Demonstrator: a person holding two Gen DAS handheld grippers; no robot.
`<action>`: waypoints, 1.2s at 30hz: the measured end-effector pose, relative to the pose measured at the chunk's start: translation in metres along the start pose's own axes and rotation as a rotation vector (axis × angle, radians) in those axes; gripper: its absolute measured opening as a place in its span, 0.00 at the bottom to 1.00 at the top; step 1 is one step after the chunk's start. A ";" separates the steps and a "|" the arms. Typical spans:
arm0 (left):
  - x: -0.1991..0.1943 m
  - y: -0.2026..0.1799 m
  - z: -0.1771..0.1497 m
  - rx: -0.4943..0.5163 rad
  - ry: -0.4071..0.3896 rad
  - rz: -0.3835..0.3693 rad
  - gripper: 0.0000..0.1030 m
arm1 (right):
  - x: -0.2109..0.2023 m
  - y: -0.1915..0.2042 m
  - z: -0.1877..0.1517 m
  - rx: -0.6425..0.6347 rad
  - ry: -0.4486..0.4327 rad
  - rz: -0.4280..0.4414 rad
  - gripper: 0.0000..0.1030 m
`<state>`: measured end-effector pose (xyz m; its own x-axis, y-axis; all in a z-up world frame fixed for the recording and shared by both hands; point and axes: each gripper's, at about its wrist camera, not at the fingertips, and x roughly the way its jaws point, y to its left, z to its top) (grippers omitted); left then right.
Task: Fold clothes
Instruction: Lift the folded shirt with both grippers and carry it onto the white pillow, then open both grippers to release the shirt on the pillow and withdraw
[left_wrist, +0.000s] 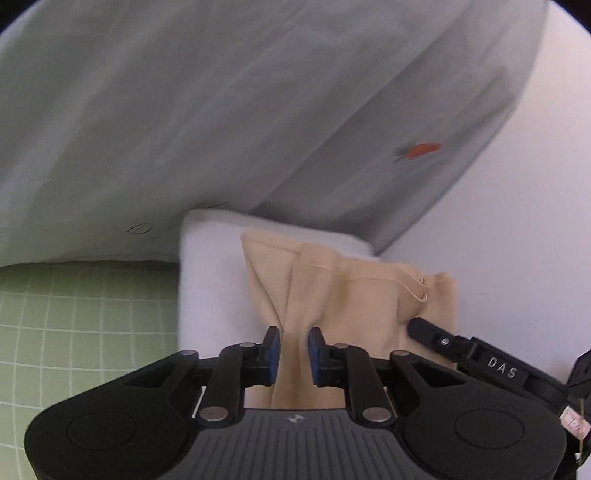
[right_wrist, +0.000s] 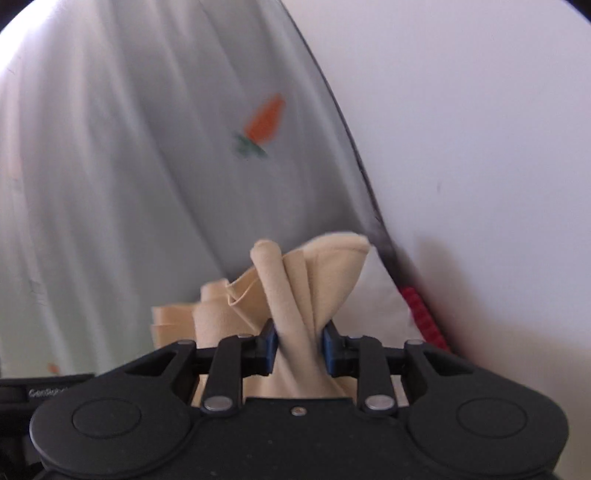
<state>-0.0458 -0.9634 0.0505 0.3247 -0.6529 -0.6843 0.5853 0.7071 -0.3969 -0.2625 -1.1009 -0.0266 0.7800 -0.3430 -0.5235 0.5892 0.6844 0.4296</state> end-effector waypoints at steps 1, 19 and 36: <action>0.015 0.008 -0.001 -0.026 0.026 0.038 0.11 | 0.018 -0.006 -0.003 0.003 0.027 -0.030 0.26; -0.026 0.013 -0.029 0.034 -0.003 0.131 0.60 | -0.006 0.014 -0.027 -0.279 0.010 -0.147 0.82; -0.179 -0.014 -0.139 0.163 -0.067 0.141 1.00 | -0.200 0.051 -0.121 -0.231 -0.030 -0.218 1.00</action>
<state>-0.2154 -0.8186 0.0933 0.4568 -0.5714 -0.6818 0.6416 0.7425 -0.1925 -0.4141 -0.9196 0.0110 0.6487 -0.5141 -0.5612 0.6822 0.7196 0.1294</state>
